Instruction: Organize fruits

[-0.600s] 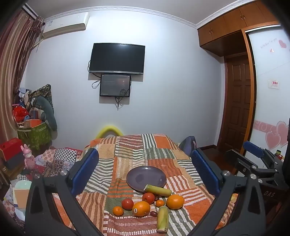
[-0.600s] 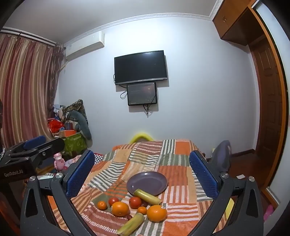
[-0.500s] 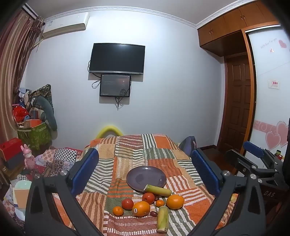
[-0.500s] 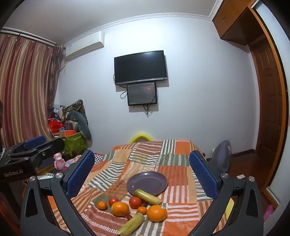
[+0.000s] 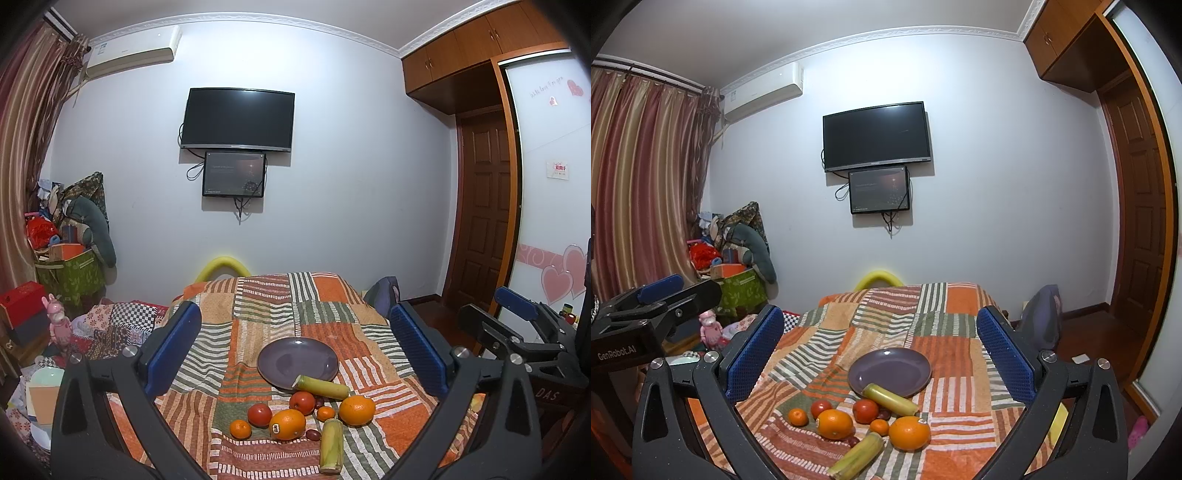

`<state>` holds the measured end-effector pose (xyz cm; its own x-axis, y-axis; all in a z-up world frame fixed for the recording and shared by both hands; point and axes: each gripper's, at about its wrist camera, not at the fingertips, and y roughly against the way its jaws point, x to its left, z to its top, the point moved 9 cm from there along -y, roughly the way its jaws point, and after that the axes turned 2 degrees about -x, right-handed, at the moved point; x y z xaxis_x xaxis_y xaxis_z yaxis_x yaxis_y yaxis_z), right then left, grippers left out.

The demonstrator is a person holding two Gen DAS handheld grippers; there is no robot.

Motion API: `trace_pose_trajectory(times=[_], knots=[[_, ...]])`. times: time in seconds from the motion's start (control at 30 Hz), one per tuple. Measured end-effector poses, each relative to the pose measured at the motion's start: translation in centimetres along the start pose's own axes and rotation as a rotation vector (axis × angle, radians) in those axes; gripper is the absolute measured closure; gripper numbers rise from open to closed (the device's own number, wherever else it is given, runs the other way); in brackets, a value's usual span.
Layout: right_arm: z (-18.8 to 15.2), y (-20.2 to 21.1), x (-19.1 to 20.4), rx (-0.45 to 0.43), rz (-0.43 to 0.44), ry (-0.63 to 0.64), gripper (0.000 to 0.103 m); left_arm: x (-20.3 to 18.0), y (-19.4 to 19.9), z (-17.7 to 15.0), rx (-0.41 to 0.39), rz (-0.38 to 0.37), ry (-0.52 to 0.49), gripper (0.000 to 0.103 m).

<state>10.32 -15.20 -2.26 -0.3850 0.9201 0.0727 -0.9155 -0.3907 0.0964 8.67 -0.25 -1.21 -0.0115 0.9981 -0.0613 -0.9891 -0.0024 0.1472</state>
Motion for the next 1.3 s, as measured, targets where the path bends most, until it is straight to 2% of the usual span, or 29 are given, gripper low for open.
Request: trace_pose_trajectory(times=[1.0,1.07,1.13,1.2,1.3], knots=[[-0.1,-1.0,-0.1,0.004,-0.003,0.028,0.000,-0.6,-0.5,-0.8,0.015,-0.013,-0.026,0.000],[-0.4,-1.3,-0.3,0.012,0.001,0.023,0.004,-0.7,-0.7,-1.0,0.021,-0.012,-0.034,0.004],[-0.8,-1.7,-0.7,0.029,0.004,0.021,0.009,-0.8,-1.2,-1.4,0.040,-0.006,-0.045,0.016],[-1.2,-2.3,-1.2,0.057,0.003,0.026,0.018,-0.7,-2.0,-2.0,0.071,-0.015,-0.046,0.018],[-2.2,-3.1,-2.3,0.107,0.009,0.016,0.025,-0.3,-3.1,-2.9,0.111,-0.013,-0.043,0.024]])
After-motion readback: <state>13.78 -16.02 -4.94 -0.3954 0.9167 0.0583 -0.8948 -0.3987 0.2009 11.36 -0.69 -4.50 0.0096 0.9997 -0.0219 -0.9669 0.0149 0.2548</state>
